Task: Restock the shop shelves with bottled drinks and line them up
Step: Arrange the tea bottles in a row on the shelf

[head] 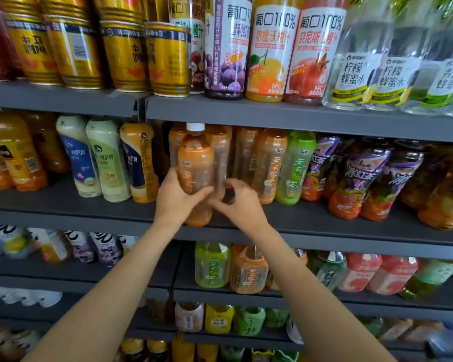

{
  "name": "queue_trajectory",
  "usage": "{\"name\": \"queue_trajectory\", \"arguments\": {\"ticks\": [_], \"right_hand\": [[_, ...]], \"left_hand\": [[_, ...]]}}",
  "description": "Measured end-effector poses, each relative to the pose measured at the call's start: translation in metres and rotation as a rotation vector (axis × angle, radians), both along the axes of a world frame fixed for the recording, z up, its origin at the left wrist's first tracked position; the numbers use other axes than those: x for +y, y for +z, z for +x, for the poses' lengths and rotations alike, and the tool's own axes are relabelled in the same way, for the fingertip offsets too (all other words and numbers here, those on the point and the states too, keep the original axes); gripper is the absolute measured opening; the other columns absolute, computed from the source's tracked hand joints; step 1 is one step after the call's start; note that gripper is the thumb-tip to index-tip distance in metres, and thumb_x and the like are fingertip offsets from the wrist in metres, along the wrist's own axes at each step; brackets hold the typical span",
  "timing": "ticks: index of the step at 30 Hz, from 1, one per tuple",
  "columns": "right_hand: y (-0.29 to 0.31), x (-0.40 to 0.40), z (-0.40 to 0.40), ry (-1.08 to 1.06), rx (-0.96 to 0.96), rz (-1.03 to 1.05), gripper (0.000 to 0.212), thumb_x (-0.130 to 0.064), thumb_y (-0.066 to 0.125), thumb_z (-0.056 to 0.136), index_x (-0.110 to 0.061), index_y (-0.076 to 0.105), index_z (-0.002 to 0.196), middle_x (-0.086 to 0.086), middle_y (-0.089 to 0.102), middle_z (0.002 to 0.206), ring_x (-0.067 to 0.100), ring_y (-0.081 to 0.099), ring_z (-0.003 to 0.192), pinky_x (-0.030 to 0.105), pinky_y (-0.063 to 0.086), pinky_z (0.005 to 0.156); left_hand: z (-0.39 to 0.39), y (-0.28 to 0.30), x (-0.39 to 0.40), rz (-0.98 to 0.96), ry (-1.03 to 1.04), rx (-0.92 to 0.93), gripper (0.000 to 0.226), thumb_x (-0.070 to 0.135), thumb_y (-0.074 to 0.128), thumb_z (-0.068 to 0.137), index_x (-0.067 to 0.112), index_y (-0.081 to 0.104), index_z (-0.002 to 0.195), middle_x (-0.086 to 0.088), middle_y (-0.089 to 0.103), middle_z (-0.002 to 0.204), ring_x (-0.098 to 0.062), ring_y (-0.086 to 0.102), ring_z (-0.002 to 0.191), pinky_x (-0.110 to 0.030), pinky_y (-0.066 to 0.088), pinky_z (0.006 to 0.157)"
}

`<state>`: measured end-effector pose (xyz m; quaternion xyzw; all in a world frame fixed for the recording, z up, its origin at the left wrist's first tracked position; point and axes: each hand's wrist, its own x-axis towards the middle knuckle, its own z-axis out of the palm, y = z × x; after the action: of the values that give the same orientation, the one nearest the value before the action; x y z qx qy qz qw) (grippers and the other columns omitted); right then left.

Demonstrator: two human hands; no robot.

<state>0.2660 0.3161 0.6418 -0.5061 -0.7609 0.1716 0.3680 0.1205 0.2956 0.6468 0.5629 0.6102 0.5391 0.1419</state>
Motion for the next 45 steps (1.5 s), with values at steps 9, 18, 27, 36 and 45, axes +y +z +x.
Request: {"name": "queue_trajectory", "arguments": {"ticks": [9, 18, 27, 36, 45], "right_hand": [[0.022, 0.020, 0.019, -0.670, 0.275, 0.048, 0.059, -0.026, 0.061, 0.088, -0.001, 0.033, 0.133, 0.013, 0.040, 0.136, 0.030, 0.053, 0.114, 0.036, 0.046, 0.084], [0.009, 0.036, 0.029, -0.684, 0.090, -0.124, 0.052, -0.034, 0.065, 0.085, -0.003, 0.043, 0.120, 0.013, 0.049, 0.127, 0.036, 0.052, 0.114, 0.042, 0.045, 0.085], [0.003, 0.017, 0.011, -0.575, -0.050, -0.041, 0.048, -0.038, 0.063, 0.085, -0.005, 0.047, 0.116, 0.012, 0.054, 0.120, 0.033, 0.058, 0.106, 0.038, 0.046, 0.078], [0.008, 0.030, -0.011, -0.552, -0.094, -0.112, 0.048, -0.032, 0.054, 0.092, -0.002, 0.036, 0.125, 0.014, 0.044, 0.130, 0.036, 0.058, 0.106, 0.038, 0.046, 0.075], [0.010, 0.058, -0.002, -0.533, 0.011, -0.170, 0.062, -0.038, 0.063, 0.086, -0.004, 0.035, 0.129, 0.015, 0.046, 0.129, 0.036, 0.055, 0.110, 0.040, 0.045, 0.076]], "left_hand": [[-0.018, -0.002, 0.007, -0.011, -0.030, -0.032, 0.070, 0.031, 0.081, 0.066, 0.013, 0.039, 0.120, -0.003, 0.055, 0.117, -0.015, 0.051, 0.108, -0.027, 0.040, 0.089], [-0.019, -0.007, 0.014, 0.005, -0.033, -0.030, 0.071, 0.033, 0.082, 0.064, 0.014, 0.039, 0.117, -0.004, 0.056, 0.118, -0.017, 0.052, 0.111, -0.026, 0.041, 0.088], [-0.019, -0.008, 0.015, -0.008, -0.033, -0.011, 0.072, 0.034, 0.081, 0.065, 0.011, 0.039, 0.117, -0.008, 0.056, 0.118, -0.022, 0.053, 0.112, -0.033, 0.044, 0.091], [-0.021, -0.007, 0.016, -0.007, -0.026, -0.001, 0.072, 0.034, 0.082, 0.064, 0.010, 0.039, 0.117, -0.009, 0.056, 0.119, -0.023, 0.053, 0.112, -0.036, 0.045, 0.094], [-0.023, -0.015, 0.021, 0.000, -0.039, -0.036, 0.074, 0.039, 0.082, 0.061, 0.015, 0.038, 0.116, -0.007, 0.055, 0.118, -0.022, 0.052, 0.113, -0.042, 0.046, 0.096]]}}
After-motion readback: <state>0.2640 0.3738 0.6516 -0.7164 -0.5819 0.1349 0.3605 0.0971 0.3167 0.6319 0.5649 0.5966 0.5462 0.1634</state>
